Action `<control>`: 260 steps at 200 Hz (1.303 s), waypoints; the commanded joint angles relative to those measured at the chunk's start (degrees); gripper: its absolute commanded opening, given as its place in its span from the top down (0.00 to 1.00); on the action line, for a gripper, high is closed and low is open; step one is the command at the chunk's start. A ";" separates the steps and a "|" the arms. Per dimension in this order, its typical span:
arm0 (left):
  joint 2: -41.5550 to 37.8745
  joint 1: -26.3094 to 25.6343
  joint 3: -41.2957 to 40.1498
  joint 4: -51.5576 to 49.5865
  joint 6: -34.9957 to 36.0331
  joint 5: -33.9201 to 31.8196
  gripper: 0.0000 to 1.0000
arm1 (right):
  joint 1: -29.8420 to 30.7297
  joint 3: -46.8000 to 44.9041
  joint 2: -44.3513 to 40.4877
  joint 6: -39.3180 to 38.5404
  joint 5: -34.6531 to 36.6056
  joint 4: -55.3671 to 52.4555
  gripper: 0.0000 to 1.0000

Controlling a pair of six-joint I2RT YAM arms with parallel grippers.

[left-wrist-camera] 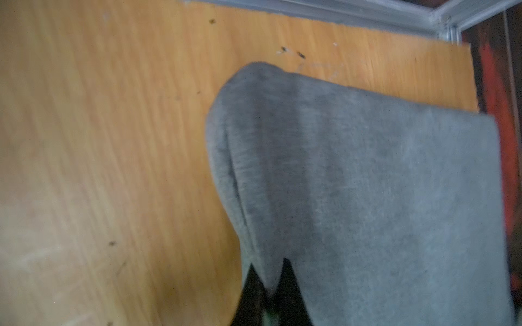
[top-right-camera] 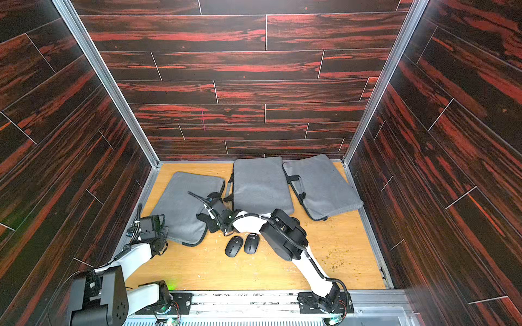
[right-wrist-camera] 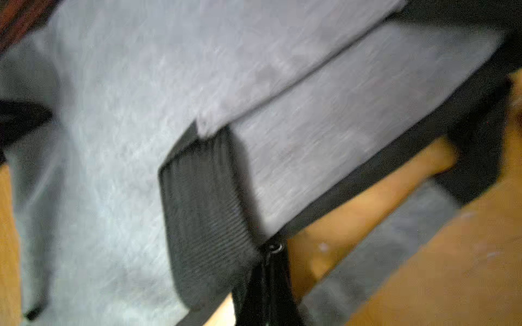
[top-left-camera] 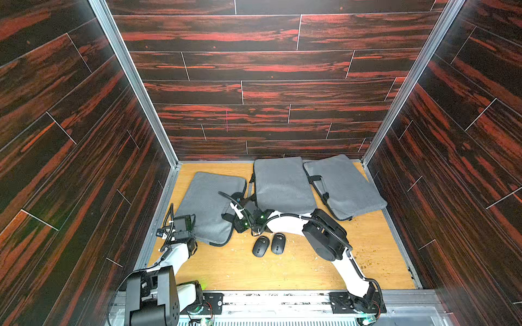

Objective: Put the mouse into the laptop bag
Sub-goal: Unzip the zipper on the zippered laptop bag.

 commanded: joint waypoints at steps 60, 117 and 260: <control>2.33 0.27 1.79 -6.25 -2.49 -1.75 1.00 | 9.09 -7.20 -5.84 1.62 -1.75 3.77 1.00; 1.40 0.25 1.25 -6.48 -3.02 -2.16 1.00 | 13.89 -9.38 -5.97 3.37 -3.59 7.35 1.00; -0.24 0.43 0.28 -7.62 -3.97 -2.99 1.00 | 19.79 -11.11 -6.10 6.30 -5.31 8.01 1.00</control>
